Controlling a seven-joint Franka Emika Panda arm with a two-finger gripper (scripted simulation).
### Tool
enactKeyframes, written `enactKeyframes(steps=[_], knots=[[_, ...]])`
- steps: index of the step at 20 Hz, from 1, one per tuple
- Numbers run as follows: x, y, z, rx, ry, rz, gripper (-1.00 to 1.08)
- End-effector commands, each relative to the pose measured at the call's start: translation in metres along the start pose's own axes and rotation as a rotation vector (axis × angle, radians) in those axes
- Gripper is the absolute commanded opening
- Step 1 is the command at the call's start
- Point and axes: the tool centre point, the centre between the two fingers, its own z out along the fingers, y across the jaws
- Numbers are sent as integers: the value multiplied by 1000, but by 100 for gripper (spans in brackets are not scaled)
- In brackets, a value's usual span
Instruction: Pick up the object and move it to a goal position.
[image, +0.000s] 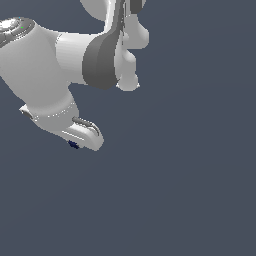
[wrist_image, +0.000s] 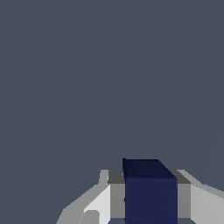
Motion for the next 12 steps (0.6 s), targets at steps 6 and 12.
enactKeyframes(steps=[6,12], knots=[[25,16,-25,0,0,-1,-100],[39,25,-39,0,0,-1,-100]])
